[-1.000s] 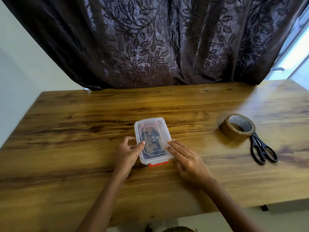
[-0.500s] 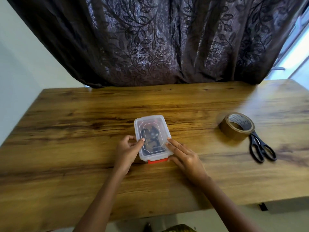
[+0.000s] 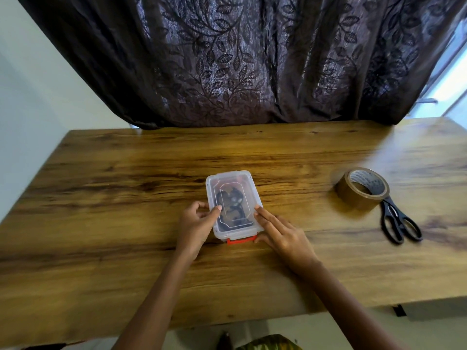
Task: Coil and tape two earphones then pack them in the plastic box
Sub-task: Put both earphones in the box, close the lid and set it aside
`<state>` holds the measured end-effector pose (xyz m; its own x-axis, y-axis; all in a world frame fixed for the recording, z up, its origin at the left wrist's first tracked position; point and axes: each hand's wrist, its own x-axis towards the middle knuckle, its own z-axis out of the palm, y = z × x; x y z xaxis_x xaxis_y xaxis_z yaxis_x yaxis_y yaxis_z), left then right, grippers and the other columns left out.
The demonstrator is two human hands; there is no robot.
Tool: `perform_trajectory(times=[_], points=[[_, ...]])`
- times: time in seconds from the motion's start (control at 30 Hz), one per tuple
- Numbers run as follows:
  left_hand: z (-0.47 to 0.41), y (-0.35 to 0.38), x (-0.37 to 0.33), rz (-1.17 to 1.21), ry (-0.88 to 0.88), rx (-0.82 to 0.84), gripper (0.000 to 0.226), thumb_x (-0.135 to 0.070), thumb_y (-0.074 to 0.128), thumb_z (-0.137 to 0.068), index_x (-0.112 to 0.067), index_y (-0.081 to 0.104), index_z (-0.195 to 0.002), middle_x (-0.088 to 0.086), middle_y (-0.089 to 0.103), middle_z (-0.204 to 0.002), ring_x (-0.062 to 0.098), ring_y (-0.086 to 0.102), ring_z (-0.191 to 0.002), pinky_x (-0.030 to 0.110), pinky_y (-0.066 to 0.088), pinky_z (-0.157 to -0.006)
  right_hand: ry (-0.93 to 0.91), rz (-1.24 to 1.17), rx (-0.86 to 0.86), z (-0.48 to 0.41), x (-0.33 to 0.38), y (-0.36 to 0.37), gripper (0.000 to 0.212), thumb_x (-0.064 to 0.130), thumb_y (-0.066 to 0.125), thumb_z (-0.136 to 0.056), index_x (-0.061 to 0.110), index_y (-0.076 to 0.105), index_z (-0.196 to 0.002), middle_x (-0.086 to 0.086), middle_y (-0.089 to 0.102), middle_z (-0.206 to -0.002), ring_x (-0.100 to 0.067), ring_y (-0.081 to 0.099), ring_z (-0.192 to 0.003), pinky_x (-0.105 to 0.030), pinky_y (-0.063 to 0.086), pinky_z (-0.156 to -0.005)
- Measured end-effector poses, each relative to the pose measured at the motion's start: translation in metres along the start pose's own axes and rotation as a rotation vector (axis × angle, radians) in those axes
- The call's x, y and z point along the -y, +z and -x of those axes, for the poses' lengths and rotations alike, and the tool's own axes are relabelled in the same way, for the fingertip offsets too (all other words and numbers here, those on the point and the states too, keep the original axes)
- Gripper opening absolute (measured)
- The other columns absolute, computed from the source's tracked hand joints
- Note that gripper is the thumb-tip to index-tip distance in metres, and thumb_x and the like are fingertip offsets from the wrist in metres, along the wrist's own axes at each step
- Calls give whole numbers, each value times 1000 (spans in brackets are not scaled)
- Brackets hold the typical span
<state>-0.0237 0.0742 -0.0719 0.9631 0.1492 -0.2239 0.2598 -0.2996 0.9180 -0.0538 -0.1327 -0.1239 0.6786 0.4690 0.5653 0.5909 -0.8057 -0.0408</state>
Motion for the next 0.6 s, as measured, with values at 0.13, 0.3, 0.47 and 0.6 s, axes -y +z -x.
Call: perform_trajectory(times=[0.13,0.3,0.47,0.6], points=[[0,-1,0,-11,1,1,36,-32,63,-85,-12,55,-113,-1,65,-90,4,62,-71,12,42,-44,-77,99,25,-1,-7,-1,47,30,50,-89,7,41,-129,-14,55,-131,-24,66,-99,-35,55,-78],[1,-1,0,-2,4,0,36,-32,63,-85,-12,54,-114,-3,63,-87,4,62,-72,15,44,-48,-88,107,7,-6,-8,-2,38,26,49,-90,8,44,-123,-14,61,-124,-23,67,-92,-34,58,-67],[0,-1,0,19,0,8,28,-31,63,-85,-16,54,-106,-4,64,-84,3,62,-69,9,44,-41,-71,51,4,-7,-8,-2,39,27,54,-87,8,47,-120,-13,63,-121,-22,68,-91,-33,59,-67],[1,-1,-1,46,3,5,25,-29,64,-85,-15,56,-104,-3,66,-81,5,63,-67,7,42,-39,-14,-37,14,-6,-5,-6,44,36,52,-87,10,49,-122,-10,60,-126,-21,67,-96,-32,58,-75]])
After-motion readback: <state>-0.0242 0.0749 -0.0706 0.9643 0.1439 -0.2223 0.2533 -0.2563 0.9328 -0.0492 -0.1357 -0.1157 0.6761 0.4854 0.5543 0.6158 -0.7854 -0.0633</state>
